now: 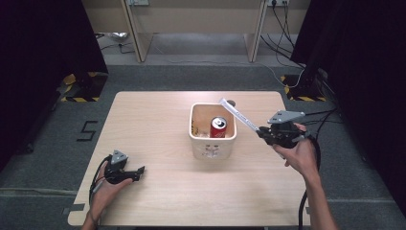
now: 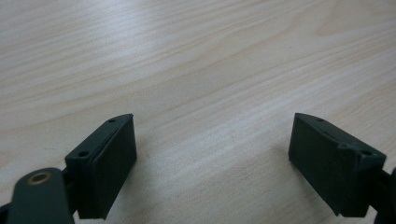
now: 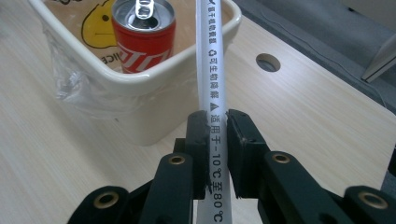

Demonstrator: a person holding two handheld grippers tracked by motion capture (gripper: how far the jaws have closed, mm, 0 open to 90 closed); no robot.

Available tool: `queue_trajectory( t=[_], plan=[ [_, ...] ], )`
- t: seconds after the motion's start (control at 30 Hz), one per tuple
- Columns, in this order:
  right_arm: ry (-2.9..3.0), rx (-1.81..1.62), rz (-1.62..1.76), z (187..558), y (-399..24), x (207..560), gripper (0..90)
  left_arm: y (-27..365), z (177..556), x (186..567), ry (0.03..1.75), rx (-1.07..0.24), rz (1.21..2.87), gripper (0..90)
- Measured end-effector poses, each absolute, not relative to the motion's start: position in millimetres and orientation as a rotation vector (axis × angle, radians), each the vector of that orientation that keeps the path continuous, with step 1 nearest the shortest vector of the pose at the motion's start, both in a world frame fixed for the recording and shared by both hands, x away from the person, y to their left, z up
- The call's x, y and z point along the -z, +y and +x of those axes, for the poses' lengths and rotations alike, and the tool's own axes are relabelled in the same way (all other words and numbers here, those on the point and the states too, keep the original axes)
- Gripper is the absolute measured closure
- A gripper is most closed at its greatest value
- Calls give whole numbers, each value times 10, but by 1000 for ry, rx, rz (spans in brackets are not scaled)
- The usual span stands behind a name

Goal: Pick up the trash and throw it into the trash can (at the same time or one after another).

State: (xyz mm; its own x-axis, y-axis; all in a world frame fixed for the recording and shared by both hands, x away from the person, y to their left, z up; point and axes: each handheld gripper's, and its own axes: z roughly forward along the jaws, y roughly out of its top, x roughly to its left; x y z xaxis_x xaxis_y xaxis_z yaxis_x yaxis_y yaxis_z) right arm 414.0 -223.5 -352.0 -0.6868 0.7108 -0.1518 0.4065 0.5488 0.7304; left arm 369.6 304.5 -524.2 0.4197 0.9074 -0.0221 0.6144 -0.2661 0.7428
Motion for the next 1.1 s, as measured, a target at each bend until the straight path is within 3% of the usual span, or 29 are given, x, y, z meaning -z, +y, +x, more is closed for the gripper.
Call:
queue_trajectory(
  t=[1.1],
  plan=[
    [2488, -691, 782, 4369, -1767, 3380, 793, 3046, 3696, 5241, 1286, -545, 1991, 146]
  ],
)
